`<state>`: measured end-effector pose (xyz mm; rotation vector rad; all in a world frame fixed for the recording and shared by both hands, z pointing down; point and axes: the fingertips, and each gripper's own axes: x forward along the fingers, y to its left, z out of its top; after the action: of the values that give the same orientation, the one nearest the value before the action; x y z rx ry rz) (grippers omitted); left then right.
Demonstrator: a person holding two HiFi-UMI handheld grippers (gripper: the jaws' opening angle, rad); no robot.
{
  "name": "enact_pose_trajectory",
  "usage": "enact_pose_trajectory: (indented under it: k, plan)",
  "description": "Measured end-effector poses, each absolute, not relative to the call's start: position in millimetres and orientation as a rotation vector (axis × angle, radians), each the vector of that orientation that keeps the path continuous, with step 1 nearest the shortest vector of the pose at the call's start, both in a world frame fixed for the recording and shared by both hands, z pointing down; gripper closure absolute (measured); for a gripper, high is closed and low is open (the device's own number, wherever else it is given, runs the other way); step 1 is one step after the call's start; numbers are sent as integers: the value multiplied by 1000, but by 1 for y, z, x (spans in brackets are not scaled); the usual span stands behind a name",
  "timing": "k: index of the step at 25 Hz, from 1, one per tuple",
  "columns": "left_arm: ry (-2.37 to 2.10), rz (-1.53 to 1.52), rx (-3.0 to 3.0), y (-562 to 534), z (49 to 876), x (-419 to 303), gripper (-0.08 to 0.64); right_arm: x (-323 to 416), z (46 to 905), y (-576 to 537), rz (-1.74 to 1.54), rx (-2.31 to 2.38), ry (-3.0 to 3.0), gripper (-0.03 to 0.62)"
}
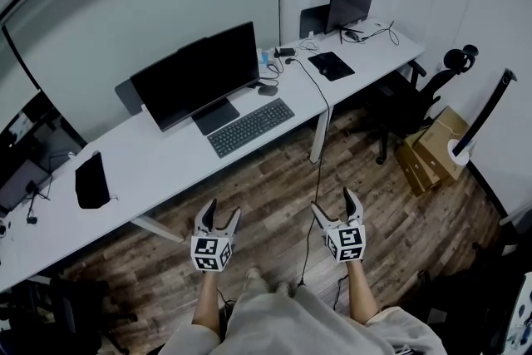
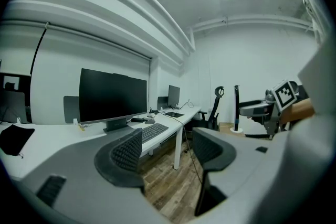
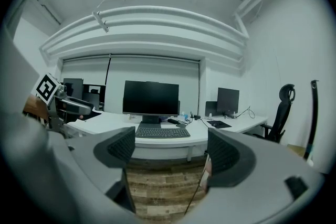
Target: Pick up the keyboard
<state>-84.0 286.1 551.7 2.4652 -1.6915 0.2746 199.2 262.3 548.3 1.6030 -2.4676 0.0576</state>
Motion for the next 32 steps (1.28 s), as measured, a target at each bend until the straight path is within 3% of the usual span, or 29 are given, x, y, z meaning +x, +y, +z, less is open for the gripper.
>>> enact_pose_trajectory:
  k: [14,32]
  plan:
    - [-1699,291,2443,240,566,-88,267,199,563,214,59,1609,-2437,178]
    - [-1610,277,2481,62,572,-109,267,172,560,56,63,1651,-2359,178]
